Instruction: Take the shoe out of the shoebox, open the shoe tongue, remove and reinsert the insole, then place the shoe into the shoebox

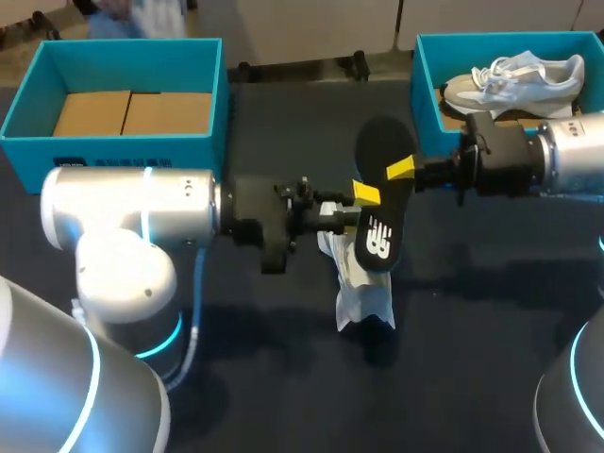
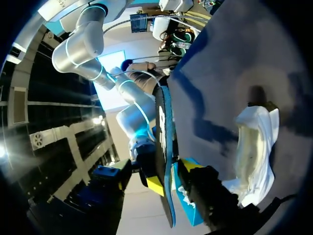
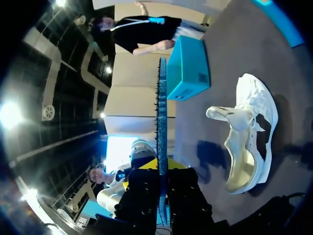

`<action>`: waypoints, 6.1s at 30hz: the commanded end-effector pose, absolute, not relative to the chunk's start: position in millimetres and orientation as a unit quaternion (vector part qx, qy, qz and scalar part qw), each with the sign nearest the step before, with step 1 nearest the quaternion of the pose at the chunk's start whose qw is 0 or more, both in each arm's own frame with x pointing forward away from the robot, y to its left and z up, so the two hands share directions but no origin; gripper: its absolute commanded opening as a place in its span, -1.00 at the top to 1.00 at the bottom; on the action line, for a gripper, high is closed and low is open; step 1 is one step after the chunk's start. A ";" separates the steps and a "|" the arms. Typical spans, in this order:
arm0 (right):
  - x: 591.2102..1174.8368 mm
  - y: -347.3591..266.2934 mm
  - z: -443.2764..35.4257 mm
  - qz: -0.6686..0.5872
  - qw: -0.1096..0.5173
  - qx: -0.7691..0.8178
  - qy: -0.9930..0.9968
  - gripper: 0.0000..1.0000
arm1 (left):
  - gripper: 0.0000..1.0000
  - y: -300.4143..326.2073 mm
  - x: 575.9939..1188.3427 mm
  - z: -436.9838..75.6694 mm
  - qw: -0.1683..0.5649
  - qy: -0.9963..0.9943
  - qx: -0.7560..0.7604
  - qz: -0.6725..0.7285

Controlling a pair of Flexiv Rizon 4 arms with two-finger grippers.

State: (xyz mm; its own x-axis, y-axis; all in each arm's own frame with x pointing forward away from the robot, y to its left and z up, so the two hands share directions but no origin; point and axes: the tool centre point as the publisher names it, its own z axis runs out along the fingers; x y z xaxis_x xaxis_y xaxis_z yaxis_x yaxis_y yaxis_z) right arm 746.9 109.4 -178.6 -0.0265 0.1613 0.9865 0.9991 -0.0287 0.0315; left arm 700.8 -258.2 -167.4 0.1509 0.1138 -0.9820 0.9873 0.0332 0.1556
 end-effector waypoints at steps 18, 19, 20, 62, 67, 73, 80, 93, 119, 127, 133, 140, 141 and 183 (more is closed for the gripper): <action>743.4 105.4 -199.1 -0.462 0.453 -0.551 -0.527 1.00 | -1.00 -210.3 714.3 -146.2 0.384 0.576 0.634 -0.343; 743.1 105.4 -200.0 -0.460 0.453 -0.553 -0.527 1.00 | -1.00 -210.6 715.3 -144.5 0.373 0.580 0.647 -0.326; 743.0 105.5 -200.7 -0.459 0.454 -0.553 -0.526 1.00 | -1.00 -211.2 716.1 -144.1 0.364 0.584 0.655 -0.313; 748.4 112.0 -229.7 -0.422 0.442 -0.573 -0.546 1.00 | -1.00 -229.5 739.1 -121.4 0.196 0.668 0.698 -0.166; 748.7 112.5 -231.7 -0.425 0.439 -0.570 -0.548 1.00 | -1.00 -232.2 743.8 -117.7 0.181 0.666 0.708 -0.152; 755.5 115.3 -236.8 -0.405 0.439 -0.575 -0.559 1.00 | -1.00 -238.6 746.1 -116.9 0.148 0.662 0.724 -0.123; 759.6 111.0 -241.2 -0.412 0.441 -0.571 -0.557 1.00 | -1.00 -244.5 746.6 -115.6 0.126 0.667 0.728 -0.098; 760.5 106.2 -232.6 -0.430 0.441 -0.567 -0.547 1.00 | -1.00 -262.8 752.3 -116.9 0.119 0.675 0.725 -0.066; 757.3 104.0 -232.9 -0.443 0.449 -0.558 -0.539 1.00 | -1.00 -270.4 759.6 -120.1 0.157 0.664 0.725 -0.091; 757.9 99.1 -230.8 -0.439 0.453 -0.563 -0.534 1.00 | -1.00 -260.1 755.5 -115.6 0.250 0.616 0.728 -0.170; 757.1 95.2 -227.7 -0.440 0.453 -0.566 -0.530 1.00 | -1.00 -247.5 754.5 -115.5 0.301 0.602 0.715 -0.188; 752.8 93.4 -223.4 -0.444 0.455 -0.568 -0.523 1.00 | -1.00 -232.0 754.0 -112.9 0.366 0.581 0.689 -0.233; 752.4 93.6 -222.5 -0.444 0.455 -0.568 -0.522 1.00 | -1.00 -230.0 754.8 -112.7 0.381 0.572 0.686 -0.239; 745.0 100.5 -208.0 -0.432 0.456 -0.583 -0.516 1.00 | -1.00 -170.3 753.6 -144.1 0.542 0.487 0.549 -0.409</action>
